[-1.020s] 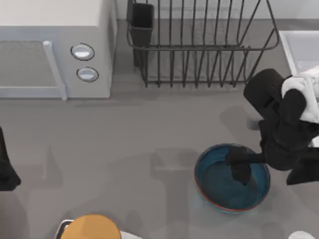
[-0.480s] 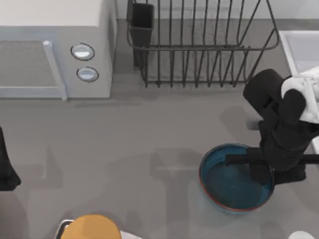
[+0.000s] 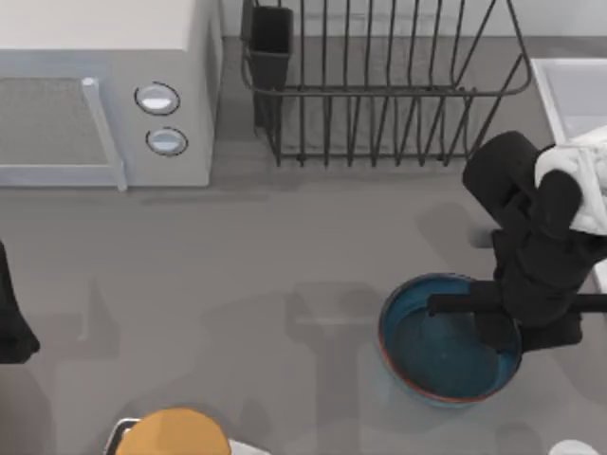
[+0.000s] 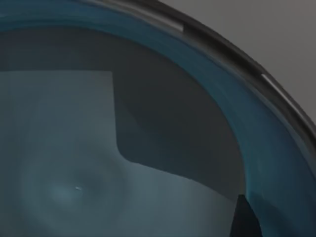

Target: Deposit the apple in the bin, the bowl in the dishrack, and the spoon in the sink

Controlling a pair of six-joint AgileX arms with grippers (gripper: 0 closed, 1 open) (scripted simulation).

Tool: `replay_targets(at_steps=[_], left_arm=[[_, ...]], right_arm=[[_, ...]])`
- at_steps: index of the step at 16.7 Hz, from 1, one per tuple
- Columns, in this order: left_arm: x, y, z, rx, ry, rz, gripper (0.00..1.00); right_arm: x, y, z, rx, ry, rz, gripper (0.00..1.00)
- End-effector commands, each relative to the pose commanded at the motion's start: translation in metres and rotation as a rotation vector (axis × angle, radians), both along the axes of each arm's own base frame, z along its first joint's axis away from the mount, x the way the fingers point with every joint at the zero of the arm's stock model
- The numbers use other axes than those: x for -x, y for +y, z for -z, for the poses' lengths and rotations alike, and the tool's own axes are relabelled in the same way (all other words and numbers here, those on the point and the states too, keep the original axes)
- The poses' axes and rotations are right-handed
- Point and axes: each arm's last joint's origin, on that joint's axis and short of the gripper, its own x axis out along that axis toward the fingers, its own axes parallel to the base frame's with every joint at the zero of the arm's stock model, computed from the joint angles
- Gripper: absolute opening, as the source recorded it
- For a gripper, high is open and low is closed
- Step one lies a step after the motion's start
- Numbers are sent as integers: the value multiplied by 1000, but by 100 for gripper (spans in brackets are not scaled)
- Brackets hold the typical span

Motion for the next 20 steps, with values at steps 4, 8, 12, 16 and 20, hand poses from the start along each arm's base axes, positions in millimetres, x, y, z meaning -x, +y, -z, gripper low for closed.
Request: replay_targets(at_steps=[4,8,12,16,20], left_arm=[[0,0,0,0,0,0,100],[0,0,0,0,0,0,100],[0,0,0,0,0,0,100],[0,0,0,0,0,0,100],[0,0,0,0,0,0,100]], right_arm=[[-3,2,-11,-2,-7,-1,0],[-4,2,-54,9,12,2,0],[-1,0,-96,3,4,1,0],[0,0,-101,0,-1,0,0],[-1,8,-103,8,-56,-37,0]])
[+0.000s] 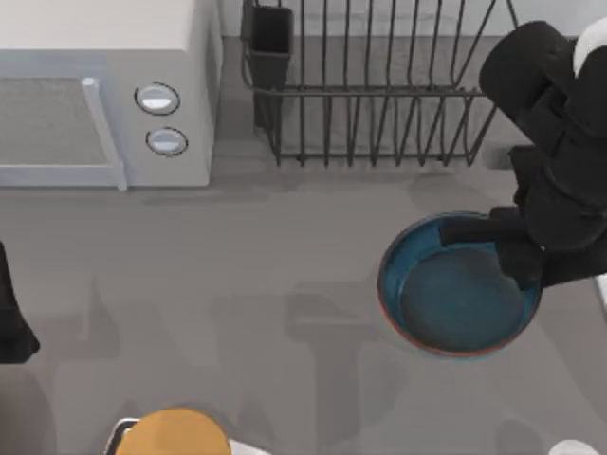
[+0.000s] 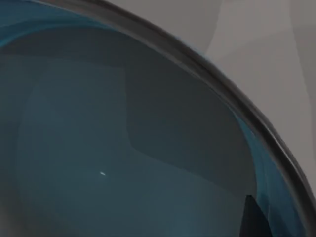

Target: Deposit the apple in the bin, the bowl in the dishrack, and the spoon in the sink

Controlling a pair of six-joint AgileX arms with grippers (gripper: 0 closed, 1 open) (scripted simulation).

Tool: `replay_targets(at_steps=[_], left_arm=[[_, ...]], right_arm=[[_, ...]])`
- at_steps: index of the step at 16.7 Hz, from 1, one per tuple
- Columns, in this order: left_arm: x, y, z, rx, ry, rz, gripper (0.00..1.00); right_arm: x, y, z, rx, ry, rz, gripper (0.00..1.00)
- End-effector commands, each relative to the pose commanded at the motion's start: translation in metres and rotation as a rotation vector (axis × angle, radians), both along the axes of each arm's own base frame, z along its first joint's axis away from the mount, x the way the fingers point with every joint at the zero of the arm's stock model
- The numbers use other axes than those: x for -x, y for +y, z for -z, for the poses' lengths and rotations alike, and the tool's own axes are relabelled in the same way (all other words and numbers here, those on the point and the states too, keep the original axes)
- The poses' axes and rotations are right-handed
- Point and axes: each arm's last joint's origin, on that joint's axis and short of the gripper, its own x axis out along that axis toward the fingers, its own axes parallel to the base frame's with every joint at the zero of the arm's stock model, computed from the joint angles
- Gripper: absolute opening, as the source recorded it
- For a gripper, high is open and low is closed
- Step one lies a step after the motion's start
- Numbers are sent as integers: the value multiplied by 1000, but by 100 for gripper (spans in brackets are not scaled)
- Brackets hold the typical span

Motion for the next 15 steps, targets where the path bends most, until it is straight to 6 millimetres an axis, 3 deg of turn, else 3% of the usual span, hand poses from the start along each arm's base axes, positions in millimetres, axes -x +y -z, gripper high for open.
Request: replay_targets(at_steps=[3,8,12,15], left_arm=[[0,0,0,0,0,0,100],[0,0,0,0,0,0,100],[0,0,0,0,0,0,100],[0,0,0,0,0,0,100]], right_arm=[[-2,22,-16,25,-208,-103,0],[6,78,-64,63,-774,-243,0],[36,112,-121,48,-1218,-180,0],[65,118,-161,16,-1421,-65,0]])
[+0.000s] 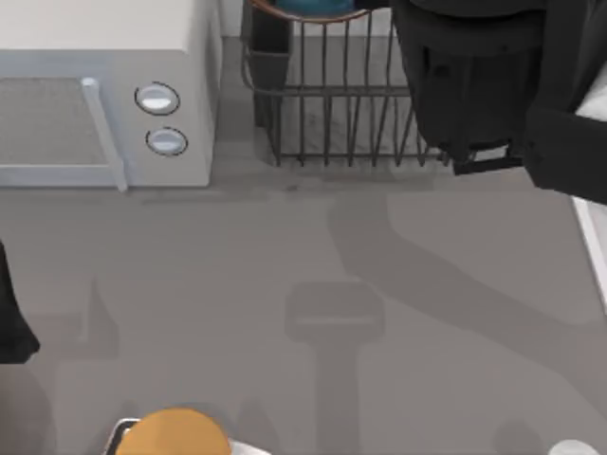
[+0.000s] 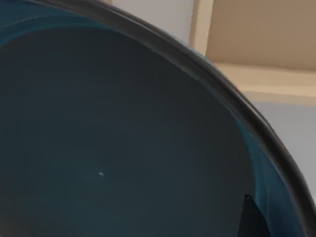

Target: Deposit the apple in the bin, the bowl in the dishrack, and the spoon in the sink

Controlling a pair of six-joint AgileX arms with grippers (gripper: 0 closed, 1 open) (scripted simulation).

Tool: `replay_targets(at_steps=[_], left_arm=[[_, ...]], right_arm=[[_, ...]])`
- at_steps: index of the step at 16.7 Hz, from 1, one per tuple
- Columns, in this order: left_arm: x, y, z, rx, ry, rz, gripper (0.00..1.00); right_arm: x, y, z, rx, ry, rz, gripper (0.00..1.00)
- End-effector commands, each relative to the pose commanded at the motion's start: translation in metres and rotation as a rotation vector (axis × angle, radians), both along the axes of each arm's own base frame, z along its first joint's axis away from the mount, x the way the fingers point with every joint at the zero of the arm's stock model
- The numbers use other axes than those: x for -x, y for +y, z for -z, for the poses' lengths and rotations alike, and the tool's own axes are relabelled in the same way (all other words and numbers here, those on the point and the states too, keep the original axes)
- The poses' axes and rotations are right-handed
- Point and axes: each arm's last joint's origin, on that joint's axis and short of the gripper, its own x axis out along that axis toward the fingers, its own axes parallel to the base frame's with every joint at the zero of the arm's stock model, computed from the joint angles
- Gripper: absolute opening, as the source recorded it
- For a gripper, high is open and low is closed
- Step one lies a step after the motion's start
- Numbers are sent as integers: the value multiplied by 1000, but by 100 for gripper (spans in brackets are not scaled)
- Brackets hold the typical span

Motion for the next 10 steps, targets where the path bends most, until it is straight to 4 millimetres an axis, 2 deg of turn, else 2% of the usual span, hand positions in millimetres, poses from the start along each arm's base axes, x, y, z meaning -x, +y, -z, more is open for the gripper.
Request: replay_targets(at_steps=[2,4,10], left_arm=[[0,0,0,0,0,0,100],[0,0,0,0,0,0,100],[0,0,0,0,0,0,100]], right_arm=[[15,-1,-18,-53,-67,26,0],[22,-3,-26,-79,-93,37,0],[16,0,-21,-74,-89,38,0]])
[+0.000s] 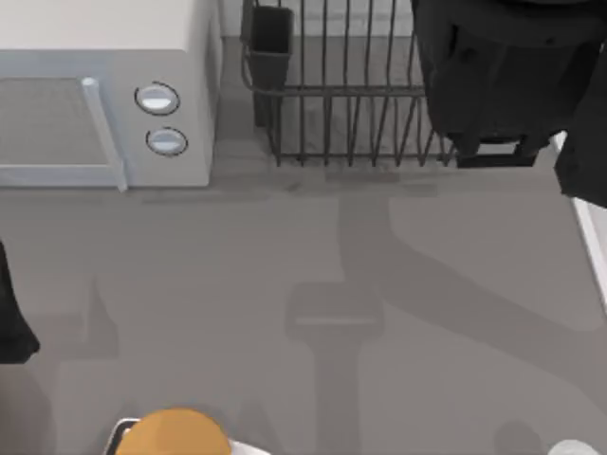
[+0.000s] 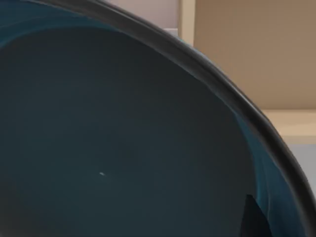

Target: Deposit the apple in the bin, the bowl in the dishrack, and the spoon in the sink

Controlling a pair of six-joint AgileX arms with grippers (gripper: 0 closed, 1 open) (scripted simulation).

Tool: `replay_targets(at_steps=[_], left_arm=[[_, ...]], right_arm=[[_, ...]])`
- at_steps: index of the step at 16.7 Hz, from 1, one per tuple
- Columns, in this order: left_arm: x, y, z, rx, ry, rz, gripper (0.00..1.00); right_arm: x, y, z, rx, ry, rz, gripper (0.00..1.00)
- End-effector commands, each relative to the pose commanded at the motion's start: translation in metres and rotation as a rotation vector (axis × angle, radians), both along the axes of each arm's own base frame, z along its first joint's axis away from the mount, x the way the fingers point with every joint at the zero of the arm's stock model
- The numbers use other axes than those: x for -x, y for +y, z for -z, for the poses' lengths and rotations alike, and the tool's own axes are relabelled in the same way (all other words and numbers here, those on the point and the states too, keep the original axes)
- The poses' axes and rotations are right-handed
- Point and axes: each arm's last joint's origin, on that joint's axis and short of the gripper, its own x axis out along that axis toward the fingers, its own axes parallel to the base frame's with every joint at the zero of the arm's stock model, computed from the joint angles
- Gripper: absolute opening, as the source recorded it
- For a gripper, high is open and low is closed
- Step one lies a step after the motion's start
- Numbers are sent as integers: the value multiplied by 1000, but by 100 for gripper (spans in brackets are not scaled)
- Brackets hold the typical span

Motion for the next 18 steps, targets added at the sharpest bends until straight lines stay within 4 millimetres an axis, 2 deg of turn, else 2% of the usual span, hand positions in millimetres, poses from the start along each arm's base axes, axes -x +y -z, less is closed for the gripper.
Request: replay_targets(at_steps=[3,7,10,12,14,18], left_arm=[[0,0,0,0,0,0,100],[0,0,0,0,0,0,100],[0,0,0,0,0,0,100],[0,0,0,0,0,0,100],[0,0,0,0,0,0,100],[0,0,0,0,0,0,100]], right_arm=[[-31,15,24,4,3,-1,0],[-101,30,88,-2,-2,0,0],[-152,20,143,-11,-13,0,0],[-177,8,173,-9,-11,-1,0],[-191,-3,191,-5,-5,-2,0],[-194,-5,195,-4,-4,-2,0]])
